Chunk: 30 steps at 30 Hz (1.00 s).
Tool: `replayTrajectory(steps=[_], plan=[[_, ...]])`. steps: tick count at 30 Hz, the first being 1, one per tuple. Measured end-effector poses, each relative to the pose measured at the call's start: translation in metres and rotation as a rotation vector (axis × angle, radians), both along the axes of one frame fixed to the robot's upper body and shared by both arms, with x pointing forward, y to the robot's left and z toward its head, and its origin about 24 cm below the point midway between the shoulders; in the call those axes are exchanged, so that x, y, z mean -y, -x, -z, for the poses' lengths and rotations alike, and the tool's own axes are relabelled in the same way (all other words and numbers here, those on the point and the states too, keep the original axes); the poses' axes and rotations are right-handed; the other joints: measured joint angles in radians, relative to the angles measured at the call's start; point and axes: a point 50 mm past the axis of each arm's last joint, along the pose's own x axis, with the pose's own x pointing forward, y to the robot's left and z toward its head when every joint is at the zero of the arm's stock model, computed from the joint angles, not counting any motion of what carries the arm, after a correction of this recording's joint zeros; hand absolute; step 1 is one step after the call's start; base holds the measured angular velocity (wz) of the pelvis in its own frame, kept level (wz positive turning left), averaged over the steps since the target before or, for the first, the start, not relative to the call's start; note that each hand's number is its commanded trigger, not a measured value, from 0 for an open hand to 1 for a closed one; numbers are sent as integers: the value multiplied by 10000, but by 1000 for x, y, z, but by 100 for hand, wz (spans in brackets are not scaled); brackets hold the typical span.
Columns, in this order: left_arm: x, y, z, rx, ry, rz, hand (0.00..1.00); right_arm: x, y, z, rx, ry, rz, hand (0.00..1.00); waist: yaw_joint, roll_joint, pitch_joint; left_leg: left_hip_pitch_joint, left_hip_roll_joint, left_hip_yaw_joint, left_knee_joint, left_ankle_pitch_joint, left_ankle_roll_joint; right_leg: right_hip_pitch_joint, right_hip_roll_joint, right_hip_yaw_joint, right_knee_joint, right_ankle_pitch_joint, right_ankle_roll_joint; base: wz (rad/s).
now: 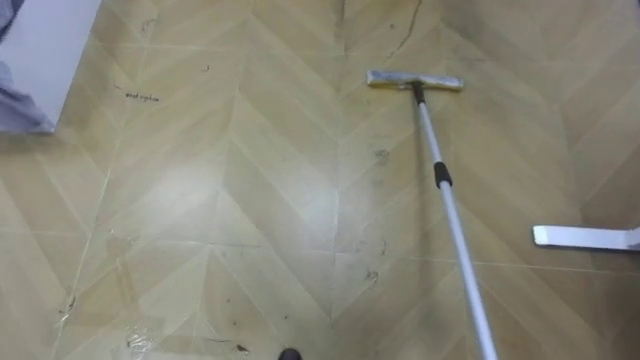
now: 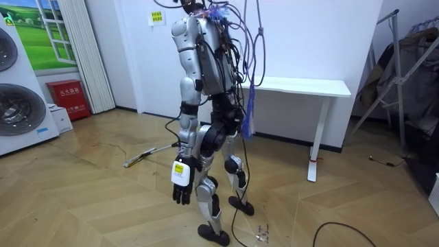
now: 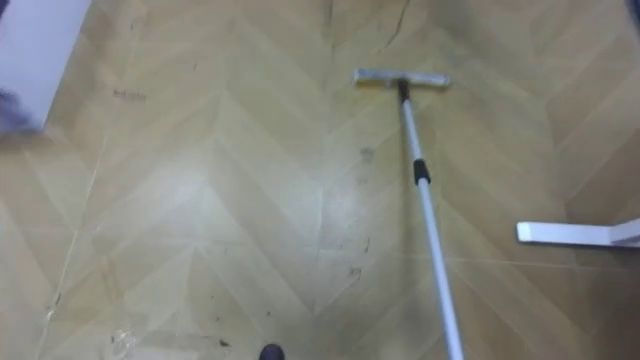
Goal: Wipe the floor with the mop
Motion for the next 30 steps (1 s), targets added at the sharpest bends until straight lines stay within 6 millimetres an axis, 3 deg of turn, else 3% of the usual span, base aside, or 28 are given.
replayTrajectory(steps=[4, 7, 10, 12, 13, 14, 16, 17, 18, 19, 20, 21, 22, 23, 24, 25, 26, 27, 28, 29, 30], plan=[[0, -2, 0, 244, 134, -619, 0, -1, 4, 1, -152, 447, 78, 100, 3, 51, 44, -856, 1, -29, 632, -91, -154, -910, -76, 48, 943, -483, -127, 2], [0, 7, 3, -328, -79, -517, 0, 0, 10, 2, -506, 837, 87, 100, 37, 87, 57, -1296, 32, -78, 1121, -179, -310, -1485, -53, 212, 1755, -887, -301, 4], [0, 13, 4, -881, -306, -170, 0, -2, 9, 2, -591, 904, 308, 100, 156, 125, 52, -1765, 56, -326, 1590, -103, -608, -2123, 67, 250, 2557, -1232, -739, 15], [-1, 19, 6, -1210, -335, -196, 0, 0, -3, 0, -520, 1021, 393, 100, 391, 109, 31, -2290, 164, -179, 2730, -93, -689, -2548, -114, 173, 3194, -1432, -1086, -17], [-3, 29, 8, -1631, -388, -377, 0, 2, -11, -3, -480, 1049, 473, 100, 628, 65, 47, -2821, 226, 232, 5045, -41, -626, -2723, -139, 274, 3917, -1746, -1290, -40], [-3, 43, 10, -2005, -376, -535, 0, 4, -22, -5, -424, 1029, 432, 100, 758, 51, 44, -3103, 234, 474, 6799, 386, -381, -2745, -64, 389, 4549, -2091, -1382, -44], [-8, 50, 10, -2059, -394, -879, 0, 4, -48, -12, 115, 756, 400, 100, 1042, -236, 49, -4212, 276, 620, 8294, 2726, -796, -2947, 16, 814, 5290, -2418, -1482, -33], [-8, 54, 11, -2096, -350, -1087, 0, 5, -73, -21, 650, 684, 273, 100, 1177, -414, 109, -5270, 251, 709, 10222, 3791, -860, -3104, -12, 966, 5703, -2522, -1674, -39], [-7, 59, 11, -2224, -275, -1154, 0, 10, -98, -32, 1247, 697, 41, 100, 1225, -418, 142, -6287, 196, 968, 12462, 3296, -649, -3166, -25, 1094, 6010, -2640, -1717, -36], [-7, 61, 12, -2260, -237, -1232, 0, 11, -107, -37, 1497, 641, -37, 100, 1310, -428, 149, -6651, 232, 1243, 13222, 2924, -501, -3176, -58, 1164, 6087, -2665, -1710, -12], [-8, 60, 11, -2155, -143, -1287, 0, 14, -120, -45, 1895, 551, -29, 100, 1485, -560, 228, -7076, 272, 1594, 13798, 2201, -268, -3125, -115, 1298, 6070, -2680, -1675, 0], [-9, 59, 11, -2028, -103, -1171, 0, 14, -127, -48, 2084, 367, 54, 100, 1538, -716, 303, -7056, 334, 1798, 13322, 1690, -209, -3035, -184, 1453, 6003, -2691, -1540, 5], [-10, 59, 11, -2001, -52, -1141, 0, 13, -129, -49, 2151, 299, 53, 100, 1536, -743, 288, -6959, 392, 1833, 12712, 1504, -222, -3011, -187, 1469, 5963, -2695, -1479, 13], [-10, 64, 11, -2068, 80, -1108, 0, 15, -129, -50, 2146, 214, 134, 100, 1527, -759, 301, -6591, 413, 1825, 10953, 1226, -254, -2960, -166, 1398, 5926, -2765, -1336, 26], [-10, 64, 11, -2096, 149, -871, 0, 21, -120, -47, 1990, 201, 337, 100, 1487, -575, 254, -5976, 382, 1811, 8847, 1103, -202, -2903, -131, 1199, 5953, -2913, -1189, 33], [-11, 63, 11, -2103, 191, -843, 0, 24, -114, -45, 1859, 197, 441, 100, 1443, -489, 212, -5621, 388, 1826, 7691, 1040, -191, -2882, -130, 1103, 5999, -3025, -1142, 31], [-11, 65, 11, -2257, 221, -675, 0, 29, -99, -40, 1574, 183, 703, 100, 1427, -357, 146, -4921, 468, 1817, 5828, 1014, -154, -2856, -114, 995, 6065, -3234, -1062, 17], [-11, 67, 11, -2494, 317, -475, 0, 35, -79, -34, 1128, 257, 903, 100, 1375, -169, 62, -4350, 512, 1833, 4617, 574, 2, -2748, -138, 802, 6042, -3381, -999, 13], [-12, 65, 11, -2522, 342, -396, 0, 37, -67, -31, 838, 308, 957, 100, 1315, -59, -6, -4180, 434, 1880, 4449, 24, 174, -2681, -213, 784, 6012, -3466, -897, 20], [-12, 60, 11, -2447, 382, -286, 0, 42, -45, -25, 235, 432, 1070, 100, 1130, -63, -18, -4027, 198, 1948, 4398, -569, 695, -2565, -411, 769, 6035, -3526, -760, 37], [-12, 59, 11, -2460, 361, -318, 0, 46, -24, -22, -363, 635, 1110, 100, 843, -57, -16, -3926, -161, 1964, 4534, -960, 1042, -2765, -512, 1091, 6837, -3220, -665, 41]])
